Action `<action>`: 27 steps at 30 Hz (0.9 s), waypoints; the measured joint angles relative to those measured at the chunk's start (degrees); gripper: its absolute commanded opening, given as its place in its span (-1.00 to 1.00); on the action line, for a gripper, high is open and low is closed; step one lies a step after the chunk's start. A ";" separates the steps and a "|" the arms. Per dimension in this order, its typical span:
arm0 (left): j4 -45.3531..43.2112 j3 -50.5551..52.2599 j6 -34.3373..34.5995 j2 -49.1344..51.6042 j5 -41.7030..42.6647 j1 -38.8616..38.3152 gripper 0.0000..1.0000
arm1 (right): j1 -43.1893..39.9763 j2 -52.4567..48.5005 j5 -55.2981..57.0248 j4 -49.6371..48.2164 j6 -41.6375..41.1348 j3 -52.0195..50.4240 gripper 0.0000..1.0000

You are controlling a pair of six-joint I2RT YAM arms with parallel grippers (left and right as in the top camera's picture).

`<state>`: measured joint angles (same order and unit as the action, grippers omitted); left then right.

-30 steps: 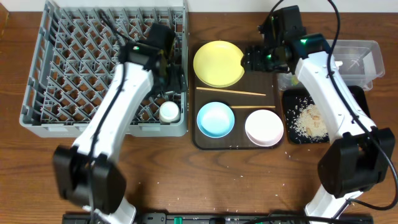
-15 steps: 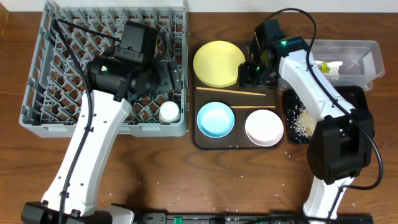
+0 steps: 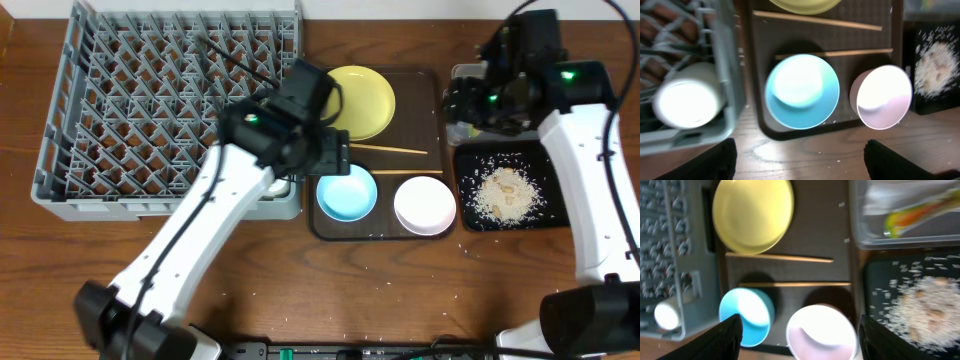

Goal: Sort waste into correct bins and load items into the dishwasher
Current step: 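Move left gripper to light-blue bowl and grasp its rim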

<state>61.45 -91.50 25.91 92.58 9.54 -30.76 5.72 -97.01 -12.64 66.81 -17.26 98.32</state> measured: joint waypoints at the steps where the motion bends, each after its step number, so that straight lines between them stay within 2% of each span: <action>1: -0.81 0.07 0.02 1.38 0.00 -0.98 0.63 | -1.01 0.04 0.11 0.02 0.00 0.00 0.47; 10: -7.10 0.20 0.63 12.81 0.46 -9.90 0.64 | -3.19 -0.11 2.05 0.09 -0.07 -0.02 0.58; 16: -11.39 0.22 0.83 18.18 0.66 -14.32 0.64 | -3.19 -0.11 3.76 0.11 -0.07 -0.02 0.59; 21: -11.56 0.22 -0.72 18.88 0.33 -14.56 0.65 | -3.19 -0.11 4.26 0.09 -0.07 -0.02 0.60; 27: -11.54 0.22 -3.91 19.06 -5.20 -14.56 0.63 | -3.19 -0.09 4.42 0.04 -0.07 -0.02 0.61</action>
<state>49.91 -91.29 22.00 111.63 4.34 -45.32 2.52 -97.10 -8.23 66.85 -17.32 98.30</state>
